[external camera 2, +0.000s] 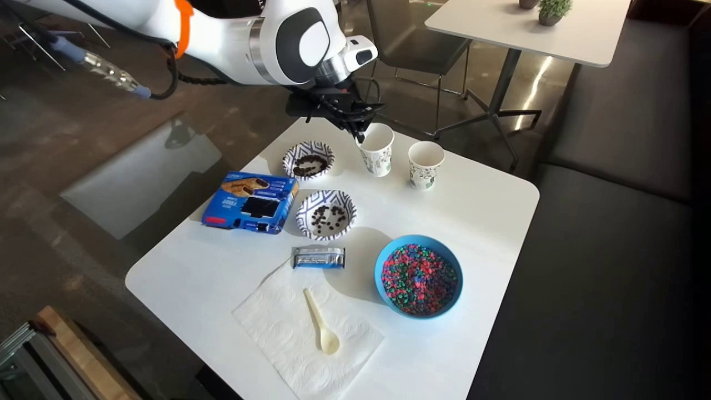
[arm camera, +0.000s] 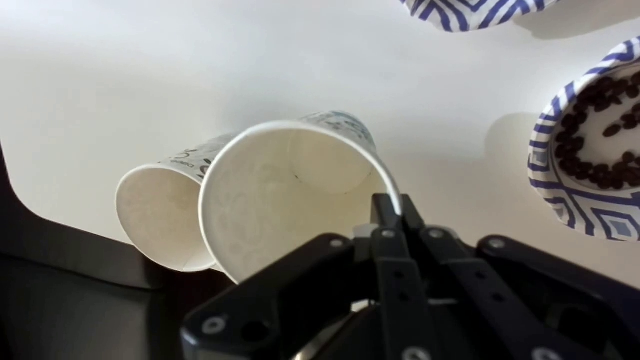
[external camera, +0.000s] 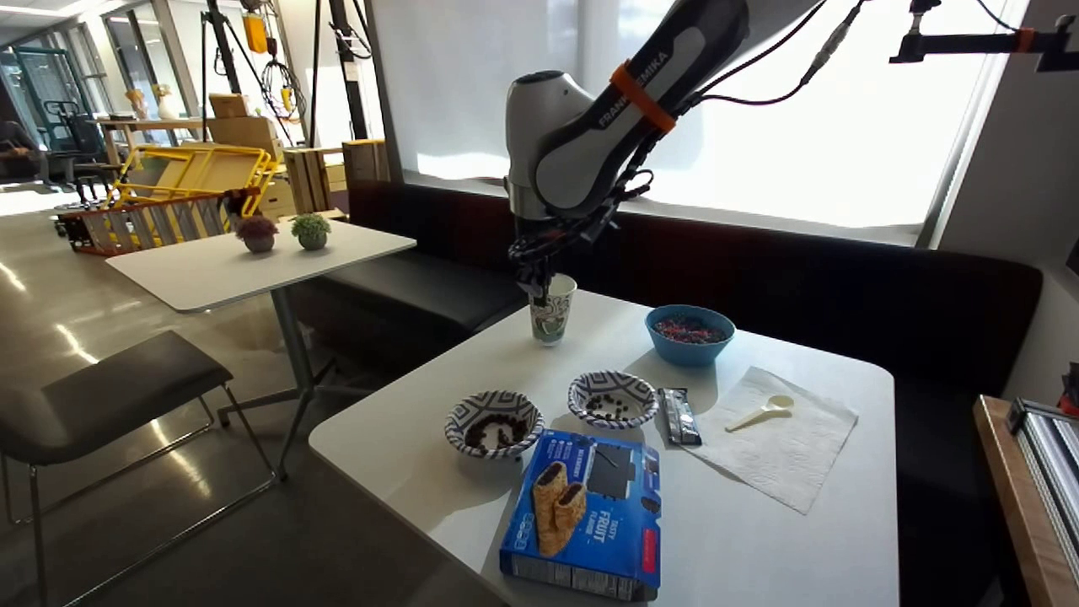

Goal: Move the cup to the left

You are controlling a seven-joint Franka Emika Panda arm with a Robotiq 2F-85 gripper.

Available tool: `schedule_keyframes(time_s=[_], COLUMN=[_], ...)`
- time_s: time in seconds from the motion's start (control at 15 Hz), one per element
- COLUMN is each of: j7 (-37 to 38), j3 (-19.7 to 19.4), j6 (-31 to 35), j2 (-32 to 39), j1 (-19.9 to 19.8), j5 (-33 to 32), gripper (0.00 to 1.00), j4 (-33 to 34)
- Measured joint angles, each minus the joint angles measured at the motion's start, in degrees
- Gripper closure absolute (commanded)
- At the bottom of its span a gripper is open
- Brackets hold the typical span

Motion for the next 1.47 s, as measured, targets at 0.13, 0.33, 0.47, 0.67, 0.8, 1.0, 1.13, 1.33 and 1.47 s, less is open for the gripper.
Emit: schedule_keyframes(time_s=[0.13, 0.33, 0.47, 0.67, 0.8, 1.0, 1.13, 1.33, 1.47], j7=[-1.78, -5.24, -7.80, -11.62, -14.17, -17.43, -19.22, -21.43, -22.58], j3=[0.42, 1.29, 1.89, 2.51, 2.91, 3.23, 3.49, 3.97, 4.19], j6=[0.00, -0.64, -2.45, -6.05, -8.07, -8.81, -8.87, -8.91, -8.98], j2=[0.99, 3.35, 5.22, 8.28, 10.39, 13.60, 15.66, 18.37, 19.82], j1=[-0.04, -0.20, -0.30, -0.56, -0.89, -1.16, -1.25, -1.27, -1.27], j5=[0.00, 0.00, 0.00, 0.00, 0.00, 0.00, 0.00, 0.00, 0.00], gripper=[0.99, 0.99, 0.99, 0.99, 0.99, 0.99, 0.99, 0.98, 0.69], j4=[1.51, 4.92, 7.83, 12.67, 15.94, 20.27, 22.71, 25.80, 27.45])
